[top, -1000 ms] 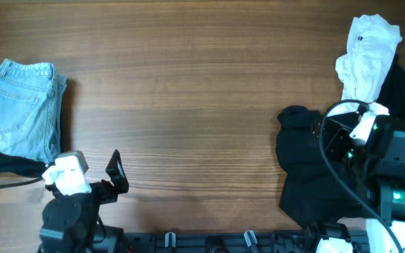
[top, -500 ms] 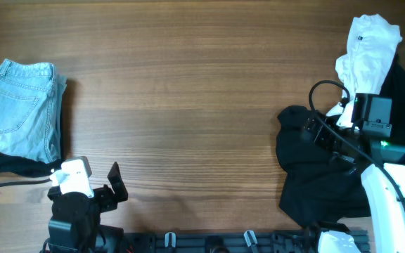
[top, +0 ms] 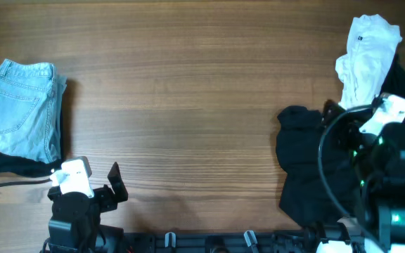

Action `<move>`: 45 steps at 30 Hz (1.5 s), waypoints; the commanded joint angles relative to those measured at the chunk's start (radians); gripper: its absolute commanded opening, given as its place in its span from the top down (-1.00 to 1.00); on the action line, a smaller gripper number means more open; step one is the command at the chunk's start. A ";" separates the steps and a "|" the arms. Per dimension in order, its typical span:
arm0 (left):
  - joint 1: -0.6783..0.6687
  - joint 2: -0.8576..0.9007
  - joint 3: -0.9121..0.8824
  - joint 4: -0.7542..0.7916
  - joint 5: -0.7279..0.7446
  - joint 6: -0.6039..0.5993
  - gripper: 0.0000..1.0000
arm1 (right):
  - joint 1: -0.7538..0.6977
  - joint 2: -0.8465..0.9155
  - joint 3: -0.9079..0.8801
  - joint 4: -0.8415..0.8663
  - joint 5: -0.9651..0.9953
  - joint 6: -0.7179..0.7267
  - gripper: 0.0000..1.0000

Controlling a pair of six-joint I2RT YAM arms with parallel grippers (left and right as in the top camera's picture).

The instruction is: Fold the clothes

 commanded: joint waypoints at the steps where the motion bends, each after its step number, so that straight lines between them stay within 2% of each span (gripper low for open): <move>1: 0.001 -0.006 -0.006 0.002 -0.016 -0.005 -1.00 | 0.089 -0.100 -0.093 0.222 -0.001 -0.133 -0.99; 7: 0.001 -0.006 -0.006 0.002 -0.016 -0.005 -1.00 | 0.101 -0.369 -0.477 0.614 -0.021 -0.130 -0.99; 11: 0.001 -0.006 -0.006 0.002 -0.016 -0.005 -1.00 | 0.101 -0.555 -0.657 0.742 -0.020 -0.142 -1.00; 13: 0.001 -0.006 -0.006 0.002 -0.016 -0.005 -1.00 | 0.101 -0.654 -0.745 0.808 -0.028 -0.204 -1.00; 15: 0.001 -0.006 -0.006 0.002 -0.016 -0.005 -1.00 | 0.101 -0.663 -0.824 0.902 -0.035 -0.222 -0.99; 18: 0.001 -0.006 -0.006 0.002 -0.016 -0.005 -1.00 | 0.106 -0.663 -0.834 0.801 -0.105 -0.305 -1.00; 22: 0.001 -0.006 -0.006 0.002 -0.016 -0.005 -1.00 | 0.121 -0.663 -0.834 0.566 -0.137 -0.301 -1.00; 45: 0.001 -0.006 -0.006 0.002 -0.016 -0.005 -1.00 | 0.137 -0.660 -0.834 0.570 -0.136 -0.261 -0.99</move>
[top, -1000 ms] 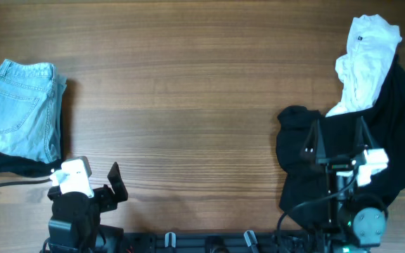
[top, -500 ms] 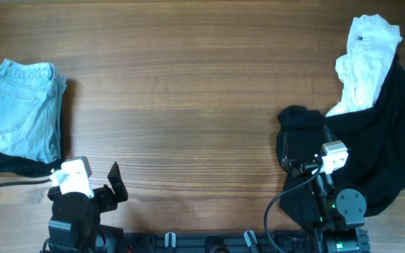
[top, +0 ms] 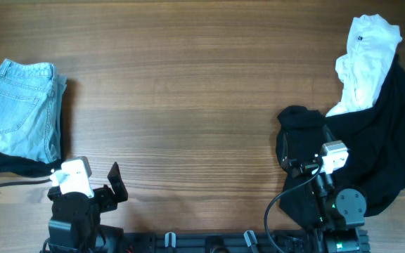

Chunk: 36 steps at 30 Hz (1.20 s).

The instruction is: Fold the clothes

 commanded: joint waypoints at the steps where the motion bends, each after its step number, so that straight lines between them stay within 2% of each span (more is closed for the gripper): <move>1: 0.001 -0.005 -0.006 0.003 -0.016 -0.005 -1.00 | 0.001 -0.008 -0.001 0.007 -0.019 0.019 -0.99; 13: 0.001 -0.005 -0.006 0.003 -0.016 -0.005 -1.00 | 0.001 -0.008 -0.001 0.007 -0.019 0.019 -1.00; 16: 0.036 -0.005 -0.006 -0.014 -0.015 -0.006 -1.00 | 0.001 -0.008 -0.001 0.007 -0.019 0.019 -0.99; 18: 0.095 -0.006 -0.010 0.002 0.102 -0.004 -1.00 | 0.001 -0.008 -0.001 0.007 -0.019 0.019 -0.99; 19: 0.122 -0.017 -0.037 0.053 0.156 0.022 -1.00 | 0.001 -0.008 -0.001 0.007 -0.019 0.019 -0.99; 21: 0.164 -0.069 -0.189 0.286 0.233 0.080 -1.00 | 0.001 -0.008 -0.001 0.007 -0.019 0.019 -0.99; 24: 0.218 -0.166 -0.426 0.673 0.392 0.081 -1.00 | 0.001 -0.008 -0.001 0.007 -0.019 0.019 -0.99; 27: 0.237 -0.192 -0.546 0.906 0.430 0.081 -1.00 | 0.001 -0.008 -0.001 0.007 -0.019 0.019 -1.00; 29: 0.237 -0.194 -0.597 0.944 0.430 0.077 -1.00 | 0.001 -0.008 -0.001 0.007 -0.019 0.019 -1.00; 36: 0.230 -0.194 -0.605 0.999 0.359 0.081 -1.00 | 0.001 -0.008 -0.001 0.007 -0.019 0.019 -0.99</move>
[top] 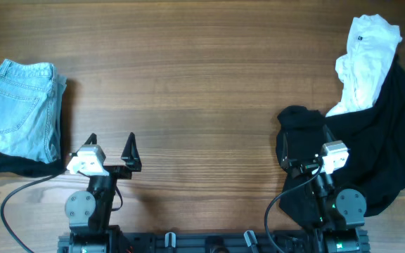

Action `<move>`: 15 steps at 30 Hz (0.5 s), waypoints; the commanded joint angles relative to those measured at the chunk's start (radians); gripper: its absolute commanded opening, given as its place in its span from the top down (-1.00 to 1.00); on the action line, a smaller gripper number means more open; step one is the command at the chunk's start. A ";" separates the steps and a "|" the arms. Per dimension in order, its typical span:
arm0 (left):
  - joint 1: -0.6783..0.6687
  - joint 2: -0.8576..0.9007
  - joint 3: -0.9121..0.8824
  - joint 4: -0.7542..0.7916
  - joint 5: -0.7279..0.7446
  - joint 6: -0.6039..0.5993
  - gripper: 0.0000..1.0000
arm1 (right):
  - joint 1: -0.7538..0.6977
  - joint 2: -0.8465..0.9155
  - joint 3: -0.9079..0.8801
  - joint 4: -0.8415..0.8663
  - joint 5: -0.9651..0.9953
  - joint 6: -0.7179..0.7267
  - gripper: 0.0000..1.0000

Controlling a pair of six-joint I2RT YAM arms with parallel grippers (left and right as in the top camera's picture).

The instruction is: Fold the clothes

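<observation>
Faded blue jeans (21,109) lie folded at the far left, on top of a black garment (5,166) that shows beneath them. At the right lies a heap of black clothes (378,151), with a crumpled white garment (365,60) on its far end. My left gripper (111,144) stands open over bare wood just right of the jeans, its fingers pointing away from the front edge. My right gripper (295,166) sits low over the near left part of the black heap. Its dark fingers blend into the cloth, so their state is unreadable.
The wooden table (188,84) stretches between the two piles. Both arm bases and their cables (13,200) sit along the front edge.
My left arm has shifted a little to the right and its gripper now points away from the front edge, fingers spread. The right arm and all clothes are unchanged.
At first my right arm reached over the black heap, its wrist near the white garment, and the left arm rested at the front left. Then the right arm was drawn back near the front edge. Now the left gripper is also repositioned, open beside the jeans.
</observation>
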 commanded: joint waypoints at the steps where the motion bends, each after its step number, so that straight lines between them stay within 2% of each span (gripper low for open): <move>1: -0.007 -0.011 -0.011 0.069 -0.054 0.019 -1.00 | 0.001 -0.008 -0.001 0.004 -0.019 0.016 -0.99; 3: -0.026 -0.011 -0.011 0.119 -0.104 0.019 -1.00 | 0.001 -0.008 -0.001 0.004 -0.019 0.016 -0.99; 5: -0.047 -0.011 -0.011 -0.024 -0.098 -0.089 -1.00 | 0.001 -0.008 -0.001 0.004 -0.019 0.016 -0.99; 15: -0.058 -0.011 -0.011 -0.010 -0.085 -0.090 -1.00 | 0.001 -0.008 -0.001 0.004 -0.019 0.016 -1.00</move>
